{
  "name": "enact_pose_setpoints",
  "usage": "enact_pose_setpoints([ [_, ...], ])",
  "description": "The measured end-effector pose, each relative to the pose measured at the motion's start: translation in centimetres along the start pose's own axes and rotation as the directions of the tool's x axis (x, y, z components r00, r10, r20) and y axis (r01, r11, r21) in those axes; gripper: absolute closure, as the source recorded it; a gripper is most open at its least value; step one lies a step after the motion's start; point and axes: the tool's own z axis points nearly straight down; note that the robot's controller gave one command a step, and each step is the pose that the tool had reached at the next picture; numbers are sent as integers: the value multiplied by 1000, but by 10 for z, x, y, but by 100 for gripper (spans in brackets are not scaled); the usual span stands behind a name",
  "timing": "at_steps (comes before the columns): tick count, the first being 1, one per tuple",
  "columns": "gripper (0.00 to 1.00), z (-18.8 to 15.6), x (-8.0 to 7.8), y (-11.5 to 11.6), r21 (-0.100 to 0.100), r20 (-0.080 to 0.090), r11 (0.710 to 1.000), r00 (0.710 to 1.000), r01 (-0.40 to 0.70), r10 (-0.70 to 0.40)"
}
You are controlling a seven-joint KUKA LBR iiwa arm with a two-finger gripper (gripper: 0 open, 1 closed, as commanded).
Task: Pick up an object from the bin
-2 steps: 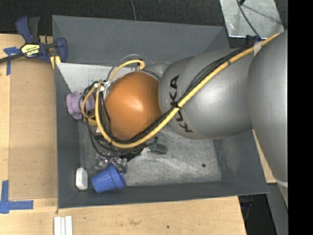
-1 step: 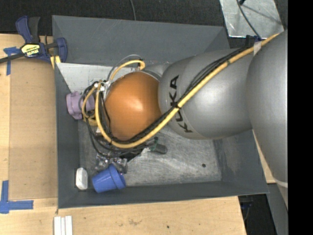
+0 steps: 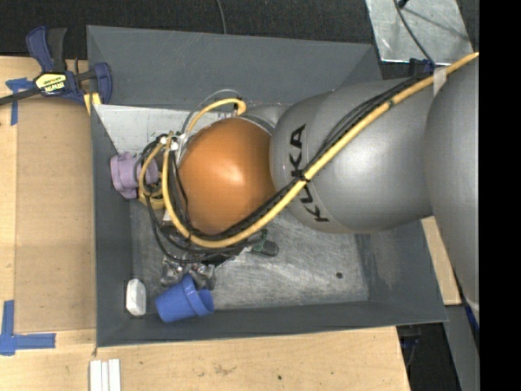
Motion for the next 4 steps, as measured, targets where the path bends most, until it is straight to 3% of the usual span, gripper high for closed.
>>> enact_pose_setpoints([
  [1,100,-24,1,-3,-1,-2,1000,1000,-6,6],
  [2,0,-56,-5,3,-1,-2,999,999,43,-43],
  [4,0,-53,-5,2,1,0,999,999,45,-45],
])
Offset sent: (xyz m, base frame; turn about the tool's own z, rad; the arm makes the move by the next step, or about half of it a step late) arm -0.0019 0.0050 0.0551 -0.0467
